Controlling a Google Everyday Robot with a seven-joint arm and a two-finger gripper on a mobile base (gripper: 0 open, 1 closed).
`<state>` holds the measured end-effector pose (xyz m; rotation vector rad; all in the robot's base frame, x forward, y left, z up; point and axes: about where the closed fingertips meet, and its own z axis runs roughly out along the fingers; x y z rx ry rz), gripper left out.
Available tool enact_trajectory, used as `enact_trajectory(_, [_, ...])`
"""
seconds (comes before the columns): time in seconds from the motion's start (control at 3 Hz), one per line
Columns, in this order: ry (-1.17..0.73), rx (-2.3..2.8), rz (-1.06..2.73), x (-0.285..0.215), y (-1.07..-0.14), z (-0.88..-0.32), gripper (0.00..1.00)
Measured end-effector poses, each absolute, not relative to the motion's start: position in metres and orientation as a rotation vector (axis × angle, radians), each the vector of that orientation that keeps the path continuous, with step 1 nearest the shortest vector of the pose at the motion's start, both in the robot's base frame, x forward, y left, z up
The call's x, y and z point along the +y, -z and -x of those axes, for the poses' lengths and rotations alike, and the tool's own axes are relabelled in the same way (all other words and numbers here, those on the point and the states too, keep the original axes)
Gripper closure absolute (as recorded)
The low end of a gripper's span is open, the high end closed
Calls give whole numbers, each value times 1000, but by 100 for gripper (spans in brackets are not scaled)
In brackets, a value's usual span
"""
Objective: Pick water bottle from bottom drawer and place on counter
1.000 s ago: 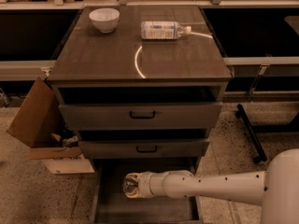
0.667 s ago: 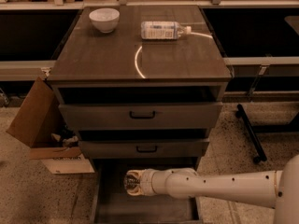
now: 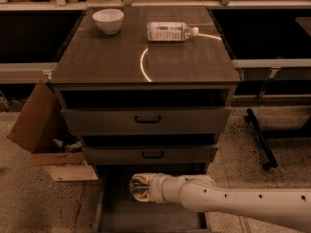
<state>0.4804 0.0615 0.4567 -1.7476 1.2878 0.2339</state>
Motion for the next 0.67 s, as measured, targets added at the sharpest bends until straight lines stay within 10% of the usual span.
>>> enact_trajectory(0.67, [-188, 1192, 1730, 43, -520, -479, 100])
